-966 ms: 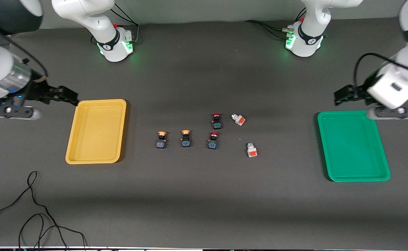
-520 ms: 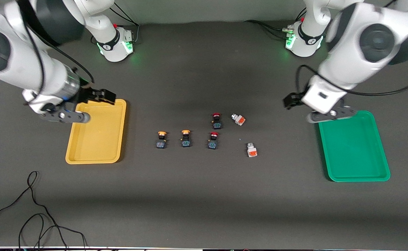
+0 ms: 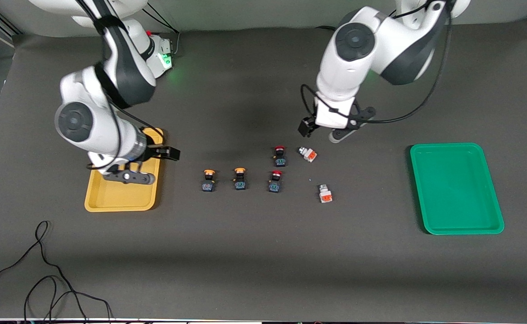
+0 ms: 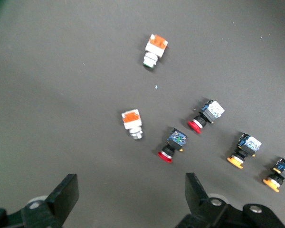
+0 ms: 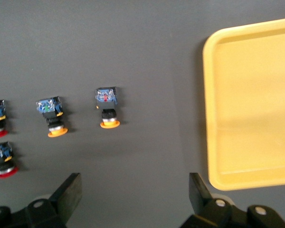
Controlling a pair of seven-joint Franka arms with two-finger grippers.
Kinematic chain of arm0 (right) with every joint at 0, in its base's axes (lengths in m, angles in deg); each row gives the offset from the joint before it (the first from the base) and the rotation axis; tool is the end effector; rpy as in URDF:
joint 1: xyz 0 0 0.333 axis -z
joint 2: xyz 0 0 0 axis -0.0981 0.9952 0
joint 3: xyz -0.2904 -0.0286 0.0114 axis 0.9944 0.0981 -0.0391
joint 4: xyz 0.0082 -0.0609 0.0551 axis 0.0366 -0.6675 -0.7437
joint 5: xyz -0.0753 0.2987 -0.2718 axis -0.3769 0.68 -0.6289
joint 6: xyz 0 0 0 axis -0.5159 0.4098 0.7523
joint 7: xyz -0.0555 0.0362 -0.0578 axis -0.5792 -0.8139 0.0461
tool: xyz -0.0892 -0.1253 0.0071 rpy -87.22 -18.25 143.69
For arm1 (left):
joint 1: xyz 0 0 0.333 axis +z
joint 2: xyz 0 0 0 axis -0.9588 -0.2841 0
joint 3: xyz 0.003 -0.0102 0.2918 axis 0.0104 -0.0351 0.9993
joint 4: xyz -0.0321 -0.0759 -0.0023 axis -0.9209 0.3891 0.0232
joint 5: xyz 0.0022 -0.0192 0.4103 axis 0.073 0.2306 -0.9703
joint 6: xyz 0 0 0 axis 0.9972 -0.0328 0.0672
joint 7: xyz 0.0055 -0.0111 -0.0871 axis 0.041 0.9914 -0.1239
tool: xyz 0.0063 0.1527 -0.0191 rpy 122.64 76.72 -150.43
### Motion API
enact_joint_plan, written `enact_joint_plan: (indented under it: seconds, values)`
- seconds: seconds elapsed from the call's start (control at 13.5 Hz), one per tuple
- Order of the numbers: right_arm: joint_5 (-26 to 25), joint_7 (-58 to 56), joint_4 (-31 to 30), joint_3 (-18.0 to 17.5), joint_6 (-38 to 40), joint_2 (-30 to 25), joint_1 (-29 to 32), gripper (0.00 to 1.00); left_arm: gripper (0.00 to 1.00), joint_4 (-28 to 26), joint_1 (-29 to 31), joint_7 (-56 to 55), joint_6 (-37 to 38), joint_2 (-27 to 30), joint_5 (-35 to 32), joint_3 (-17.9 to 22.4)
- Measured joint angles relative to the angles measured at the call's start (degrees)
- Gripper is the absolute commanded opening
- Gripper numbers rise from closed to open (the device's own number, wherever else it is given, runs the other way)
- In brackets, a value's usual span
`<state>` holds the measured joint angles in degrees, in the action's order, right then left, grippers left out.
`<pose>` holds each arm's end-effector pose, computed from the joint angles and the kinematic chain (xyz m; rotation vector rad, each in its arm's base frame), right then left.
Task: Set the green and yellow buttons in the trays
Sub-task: 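Grasp a yellow button with the right gripper while the left gripper grasps a white button, then place the yellow button in the yellow tray while the left gripper places the white one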
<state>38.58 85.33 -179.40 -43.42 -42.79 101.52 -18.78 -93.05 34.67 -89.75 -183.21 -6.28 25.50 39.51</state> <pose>0.5653 0.2181 0.3057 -3.0923 0.2476 0.2577 0.4743 -0.3897 0.3697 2.9416 0.9968 -0.0787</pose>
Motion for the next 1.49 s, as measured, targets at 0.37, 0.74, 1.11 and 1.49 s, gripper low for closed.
enact_joint_plan:
  seconds: [0.37, 0.74, 1.11, 1.49]
  values:
    - [0.1, 4.3, -2.1, 0.0, -15.7, 10.0, -3.8, 1.0, 0.99, -8.1, -0.1, -1.0, -17.4, -7.2, -0.2, 0.7]
    - [0.1, 5.5, -2.1, 0.0, -26.7, 18.8, -4.8, 1.0, 0.99, -13.2, -0.1, -1.0, -25.3, -12.7, -0.2, 0.8]
    - [0.1, 6.6, -2.0, 0.0, -32.0, 22.7, -6.2, 0.11, 0.98, -13.4, -0.3, -1.0, -27.7, -17.4, -0.2, 0.7]
    - [0.1, 6.6, -1.5, 0.3, -31.6, 22.3, -6.2, 0.0, 0.47, -13.3, -1.0, -1.0, -30.8, -20.4, -0.2, 0.5]
